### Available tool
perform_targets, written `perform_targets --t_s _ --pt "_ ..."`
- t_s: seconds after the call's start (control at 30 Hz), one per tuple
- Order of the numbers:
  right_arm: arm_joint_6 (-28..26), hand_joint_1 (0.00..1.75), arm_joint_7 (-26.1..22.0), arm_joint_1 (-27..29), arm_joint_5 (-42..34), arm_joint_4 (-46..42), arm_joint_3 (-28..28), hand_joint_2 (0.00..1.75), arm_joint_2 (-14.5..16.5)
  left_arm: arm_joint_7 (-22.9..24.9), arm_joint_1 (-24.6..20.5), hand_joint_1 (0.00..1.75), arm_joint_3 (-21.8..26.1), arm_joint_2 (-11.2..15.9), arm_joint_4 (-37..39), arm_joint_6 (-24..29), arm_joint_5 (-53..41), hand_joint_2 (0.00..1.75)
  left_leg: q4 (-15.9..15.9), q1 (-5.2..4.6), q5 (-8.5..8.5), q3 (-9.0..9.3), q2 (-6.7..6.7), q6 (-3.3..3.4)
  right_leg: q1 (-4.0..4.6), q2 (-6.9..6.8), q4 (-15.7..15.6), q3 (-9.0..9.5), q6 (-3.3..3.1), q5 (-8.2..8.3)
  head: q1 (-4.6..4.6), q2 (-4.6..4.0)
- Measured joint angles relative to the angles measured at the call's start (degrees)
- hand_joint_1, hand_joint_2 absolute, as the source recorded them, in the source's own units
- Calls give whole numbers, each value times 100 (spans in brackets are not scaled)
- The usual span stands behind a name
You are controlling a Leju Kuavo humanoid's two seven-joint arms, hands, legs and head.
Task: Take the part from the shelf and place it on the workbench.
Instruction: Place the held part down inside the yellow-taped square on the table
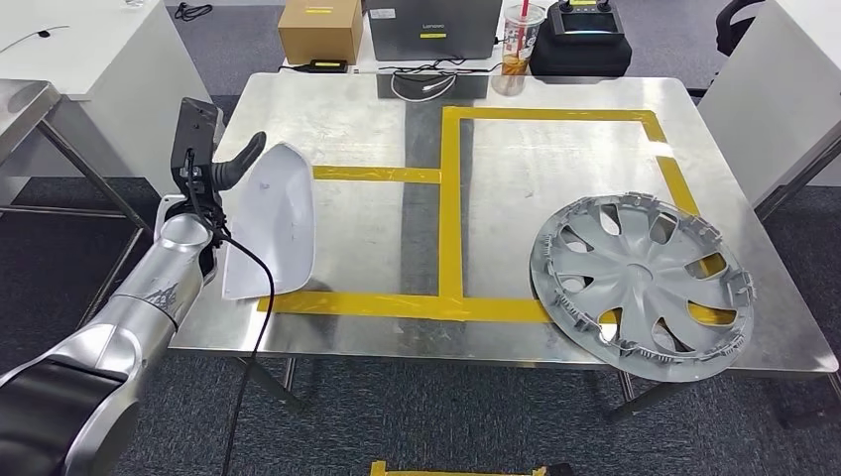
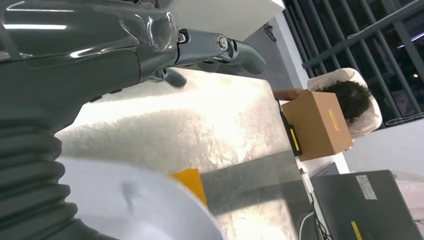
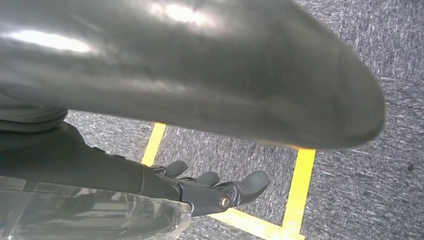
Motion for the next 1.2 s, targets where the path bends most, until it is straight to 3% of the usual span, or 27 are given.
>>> perform_targets --t_s 0.07,0.13,0.23,0.27,0.3,0.33,0.4,0.43,0.5,0.6,0.67,0.73,0.8,0.83,0.93,0.97,1.07,1.1,1.13,1.2 --pt "0 0 8 -4 9 3 -16 0 6 -9 -11 0 0 43 5 -31 62 0 -92 6 43 62 7 76 -18 -3 -50 29 42 25 -2 0" --pt "0 0 13 -11 16 4 -38 0 -8 -19 -45 0 -1 69 4 -50 83 0 -320 38 149 210 31 171 10 -16 86 -18 40 -66 8 0" --pt "0 0 22 -11 22 5 -72 0 -37 -22 -74 0 -8 71 14 -79 86 0 -441 65 229 272 61 202 -22 -26 1074 -476 21 -502 13 0" --pt "0 0 27 -9 24 5 -78 0 -44 -21 -62 0 -16 70 18 -96 86 0 -432 74 238 254 63 186 -51 -28 1357 -612 54 -593 11 0" --pt "0 0 30 -7 27 6 -82 0 -52 -19 -48 0 -28 69 22 -123 86 0 -414 92 242 229 62 165 -83 -30 1447 -657 113 -602 10 0" --pt "0 0 30 -8 31 6 -86 0 -62 -18 -41 0 -46 72 24 -163 86 0 -373 121 240 192 60 128 -119 -36 1302 -583 196 -522 11 0" --pt "0 0 30 -21 45 10 -99 0 -72 -17 -47 0 -93 93 -1 -270 86 0 -198 180 191 75 53 11 -191 -57 629 -230 363 -273 20 0" --pt "1 0 28 -27 51 15 -109 0 -74 -17 -56 0 -114 120 -23 -316 87 0 -74 196 152 -1 52 -60 -212 -48 371 -106 380 -186 29 0" --pt "2 0 28 -34 60 27 -126 0 -70 -20 -71 0 -148 175 -78 -374 89 0 85 195 117 -117 46 -154 -203 -17 293 -89 273 -152 26 0" --pt "4 0 22 -34 69 32 -138 0 -88 -16 -72 0 -188 250 -129 -457 121 0 155 239 80 -177 58 -198 -169 6 349 -169 86 -86 -14 0" --pt "4 0 14 -32 80 33 -155 0 -91 -8 -71 0 -219 315 -208 -532 155 0 557 259 -273 -325 59 -208 -150 9 344 -232 -17 -22 -26 0" --pt "4 0 3 -31 89 33 -175 0 -95 3 -68 0 -247 377 -338 -609 187 0 1352 249 -791 -573 53 -202 -99 7 344 -309 -94 40 -30 0" --pt "4 0 -5 -31 92 33 -201 0 -95 35 -55 0 -280 439 -485 -687 208 0 1853 226 -1061 -646 52 -160 -39 6 345 -391 -132 108 -30 0" --pt "4 0 -9 -31 92 33 -212 0 -96 57 -50 0 -297 474 -571 -727 208 0 1780 204 -1054 -522 51 -113 -10 7 344 -435 -140 148 -30 0" --pt "5 0 -17 -32 91 33 -237 0 -91 102 -80 0 -338 588 -913 -892 205 0 724 80 -847 255 50 115 54 9 325 -540 -127 284 -22 0" --pt "6 0 -21 -30 90 34 -249 0 -90 111 -106 0 -351 628 -1034 -961 202 0 473 40 -797 409 50 177 49 5 306 -555 -103 331 -20 0" --pt "7 0 -35 -12 78 35 -301 0 -87 168 -181 0 -385 753 -1361 -1161 195 0 293 -32 -633 416 55 246 10 -10 197 -559 9 486 -20 0" --pt "7 0 -39 -1 74 35 -321 0 -87 187 -194 0 -392 782 -1448 -1204 195 0 213 -29 -538 415 66 239 9 -16 169 -567 31 500 -15 0" --pt "7 0 -41 11 73 35 -339 0 -89 200 -201 0 -398 797 -1521 -1230 195 0 124 -21 -426 402 74 245 14 -22 199 -594 28 422 -11 0" --pt "7 0 -43 21 73 35 -367 0 -99 210 -205 0 -403 804 -1624 -1251 195 0 -1 1 -219 323 87 235 15 -35 606 -739 -24 -8 -2 0"
